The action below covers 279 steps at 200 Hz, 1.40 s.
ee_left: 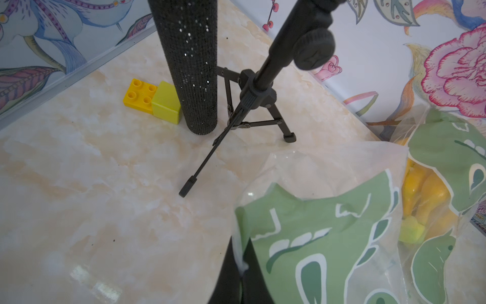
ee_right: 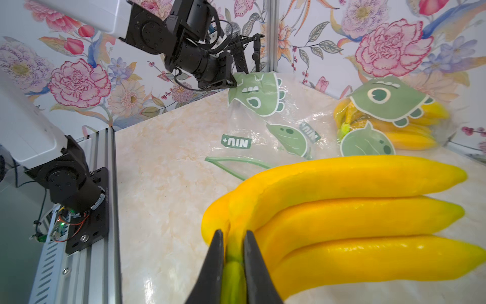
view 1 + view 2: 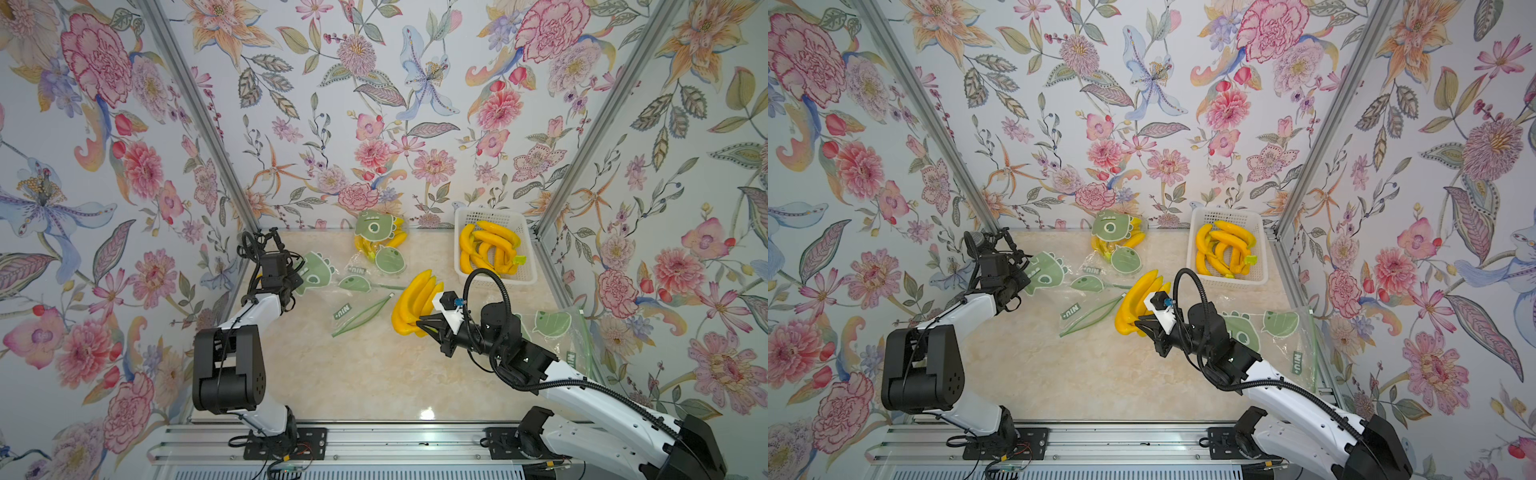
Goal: Open the zip-top bag and take out the banana
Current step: Place the banana in the basket, then pick up the zipper food storage bag at the center of the board.
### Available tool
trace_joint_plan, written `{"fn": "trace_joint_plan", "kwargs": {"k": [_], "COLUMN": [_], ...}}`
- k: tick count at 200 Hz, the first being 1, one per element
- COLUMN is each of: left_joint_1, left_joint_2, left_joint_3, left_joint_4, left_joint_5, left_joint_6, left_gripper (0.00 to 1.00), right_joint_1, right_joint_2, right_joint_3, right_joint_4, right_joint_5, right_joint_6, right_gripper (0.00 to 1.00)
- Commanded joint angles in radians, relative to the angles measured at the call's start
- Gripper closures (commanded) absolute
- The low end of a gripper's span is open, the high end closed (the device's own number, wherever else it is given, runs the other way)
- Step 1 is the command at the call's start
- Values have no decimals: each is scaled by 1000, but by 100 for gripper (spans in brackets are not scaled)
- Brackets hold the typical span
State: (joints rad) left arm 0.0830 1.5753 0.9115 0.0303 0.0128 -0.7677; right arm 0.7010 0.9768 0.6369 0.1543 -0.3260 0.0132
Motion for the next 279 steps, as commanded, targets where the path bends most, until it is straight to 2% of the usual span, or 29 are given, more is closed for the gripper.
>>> {"fn": "trace_joint_plan", "kwargs": {"k": [1,22,52,117,145,214,236,279], "left_joint_1": [-8,-29,-58,-79,-81,-83,-93,-129], "left_joint_2": [-58,-74,-107,-125,-132,-143,-147,-165], "left_joint_3": [-58,-86,-131,-184,-199,-209,-204,-188], "left_joint_4": [18,19,24,48,49,43,38,13], "left_joint_5": [35,64,82,113,115,118,116,101], "left_joint_6": [-5,11,29,42,45,53,51,49], "left_gripper": [100,100,100,100,100,100,100,100], "right_joint_1": [-152,-326,-502,-642,-689,-766,-770,-770], "right_joint_2": [48,151,330,735,875,1041,1016,905], "right_joint_3": [103,187,303,677,786,826,757,557], "right_joint_4": [47,134,263,300,281,262,262,320], "right_joint_5": [-97,-189,-220,-312,-345,-354,-287,-157], "right_joint_6": [-25,6,77,94,110,173,199,287], "right_gripper": [92,91,92,91,91,87,72,59]}}
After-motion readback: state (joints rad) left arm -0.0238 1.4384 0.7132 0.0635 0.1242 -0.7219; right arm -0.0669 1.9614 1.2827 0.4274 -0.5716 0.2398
